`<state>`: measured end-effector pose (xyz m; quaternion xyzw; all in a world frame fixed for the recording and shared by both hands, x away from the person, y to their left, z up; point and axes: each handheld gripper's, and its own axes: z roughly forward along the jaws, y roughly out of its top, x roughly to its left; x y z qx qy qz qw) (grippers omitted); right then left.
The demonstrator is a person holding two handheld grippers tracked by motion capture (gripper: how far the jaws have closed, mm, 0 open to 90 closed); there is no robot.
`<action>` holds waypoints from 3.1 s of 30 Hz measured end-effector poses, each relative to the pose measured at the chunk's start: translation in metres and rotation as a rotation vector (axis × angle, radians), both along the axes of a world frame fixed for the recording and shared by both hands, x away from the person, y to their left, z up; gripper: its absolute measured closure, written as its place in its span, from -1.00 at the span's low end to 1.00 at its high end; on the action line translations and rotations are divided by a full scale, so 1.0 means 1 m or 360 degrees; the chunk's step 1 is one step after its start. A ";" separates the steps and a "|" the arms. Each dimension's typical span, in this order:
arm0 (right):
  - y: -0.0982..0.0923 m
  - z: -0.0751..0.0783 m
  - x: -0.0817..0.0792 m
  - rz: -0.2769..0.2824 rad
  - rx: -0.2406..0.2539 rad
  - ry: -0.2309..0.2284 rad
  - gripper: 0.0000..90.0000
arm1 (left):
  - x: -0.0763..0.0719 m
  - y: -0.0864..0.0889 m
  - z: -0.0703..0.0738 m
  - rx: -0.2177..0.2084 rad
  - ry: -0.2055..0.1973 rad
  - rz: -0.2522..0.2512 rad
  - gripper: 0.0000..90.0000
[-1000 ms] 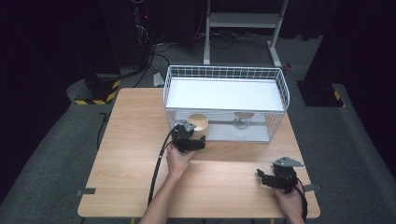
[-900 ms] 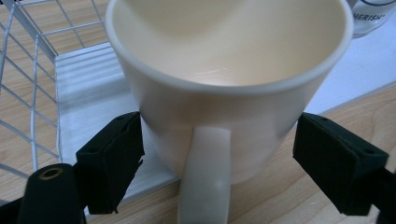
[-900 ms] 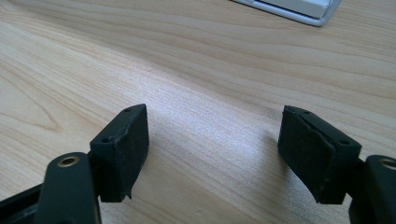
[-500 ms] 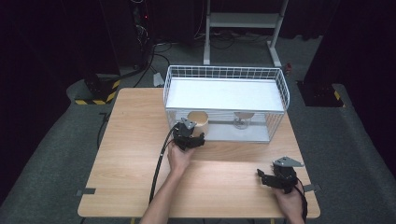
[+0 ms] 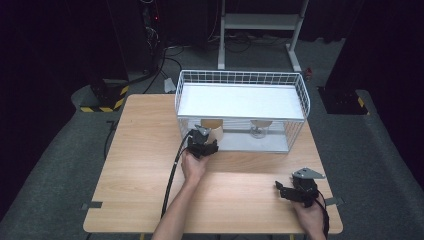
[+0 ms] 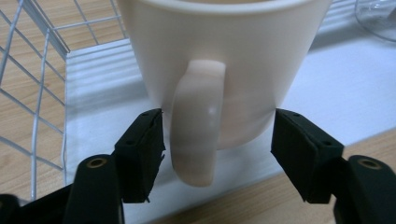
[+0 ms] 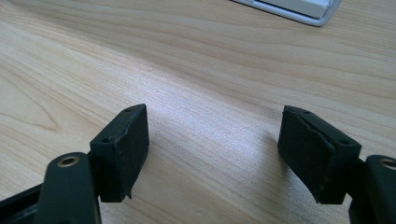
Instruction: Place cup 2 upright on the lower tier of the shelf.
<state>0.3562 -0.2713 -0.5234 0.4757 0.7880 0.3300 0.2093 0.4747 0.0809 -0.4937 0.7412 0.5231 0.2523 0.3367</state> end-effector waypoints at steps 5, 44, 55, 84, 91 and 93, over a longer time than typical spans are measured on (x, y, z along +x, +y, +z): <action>0.000 0.000 0.000 0.0000 0.0000 0.0000 -0.45 | 0.004 -0.002 -0.001 -0.0005 -0.0019 0.0014 -0.17; 0.000 0.000 0.000 -0.0006 0.0002 -0.0001 -0.45 | 0.028 -0.003 -0.009 0.0035 0.0076 0.0021 0.08; 0.000 0.000 0.000 -0.0007 0.0002 -0.0001 -0.44 | 0.013 0.010 0.001 -0.0061 0.0081 0.0013 -0.33; 0.000 0.000 0.000 -0.0007 0.0002 -0.0001 -0.45 | -0.029 0.021 0.020 -0.0073 -0.0029 -0.0102 -0.34; 0.000 0.000 0.000 -0.0007 0.0002 -0.0001 -0.45 | -0.037 0.021 0.025 -0.0081 -0.0049 -0.0140 -0.35; 0.000 0.000 0.000 -0.0007 0.0001 -0.0002 -0.45 | -0.039 0.021 0.026 -0.0088 -0.0045 -0.0146 -0.35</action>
